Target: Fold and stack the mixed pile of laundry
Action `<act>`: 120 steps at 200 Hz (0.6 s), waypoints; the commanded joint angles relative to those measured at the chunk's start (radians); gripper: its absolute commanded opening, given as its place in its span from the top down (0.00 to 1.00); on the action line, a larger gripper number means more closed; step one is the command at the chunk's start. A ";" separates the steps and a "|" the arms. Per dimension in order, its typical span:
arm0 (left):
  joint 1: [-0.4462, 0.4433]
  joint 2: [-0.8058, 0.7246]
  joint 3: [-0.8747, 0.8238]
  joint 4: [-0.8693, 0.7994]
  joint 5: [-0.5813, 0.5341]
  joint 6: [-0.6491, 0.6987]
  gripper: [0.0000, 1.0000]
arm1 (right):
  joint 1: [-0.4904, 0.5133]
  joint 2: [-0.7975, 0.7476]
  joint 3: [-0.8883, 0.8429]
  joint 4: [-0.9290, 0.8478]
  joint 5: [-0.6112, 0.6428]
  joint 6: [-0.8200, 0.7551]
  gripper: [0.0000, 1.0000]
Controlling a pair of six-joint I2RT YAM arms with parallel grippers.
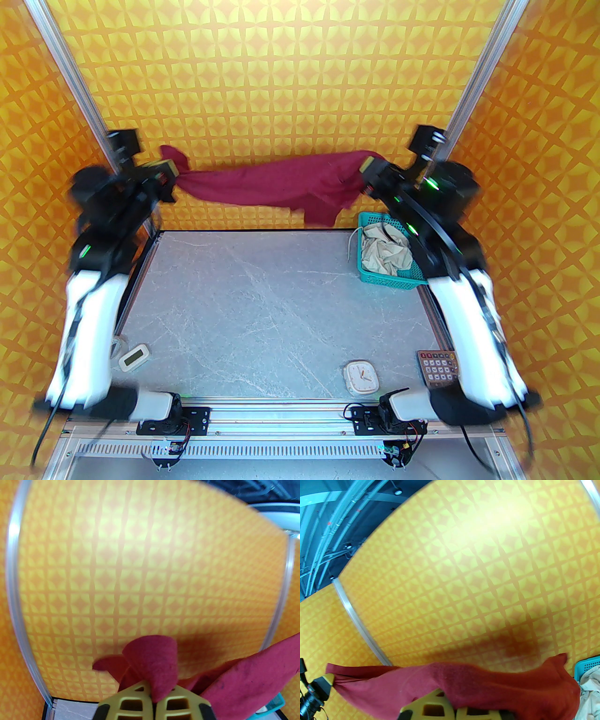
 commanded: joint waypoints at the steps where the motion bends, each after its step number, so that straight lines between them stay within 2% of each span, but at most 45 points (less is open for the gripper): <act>1: -0.004 -0.128 -0.091 0.000 0.036 0.009 1.00 | -0.003 -0.088 -0.050 -0.060 -0.007 -0.044 1.00; 27: -0.004 -0.256 -0.114 -0.094 0.053 0.010 1.00 | -0.003 -0.164 -0.044 -0.219 -0.025 -0.064 1.00; 55: -0.005 -0.279 -0.074 -0.192 0.065 0.014 1.00 | -0.004 -0.195 0.006 -0.369 -0.015 -0.083 1.00; 90: -0.004 -0.179 -0.056 -0.263 0.062 0.003 1.00 | -0.003 -0.111 0.084 -0.456 0.006 -0.101 1.00; 120: -0.004 -0.014 -0.129 -0.230 0.042 -0.016 1.00 | -0.003 0.065 0.076 -0.423 -0.052 -0.072 1.00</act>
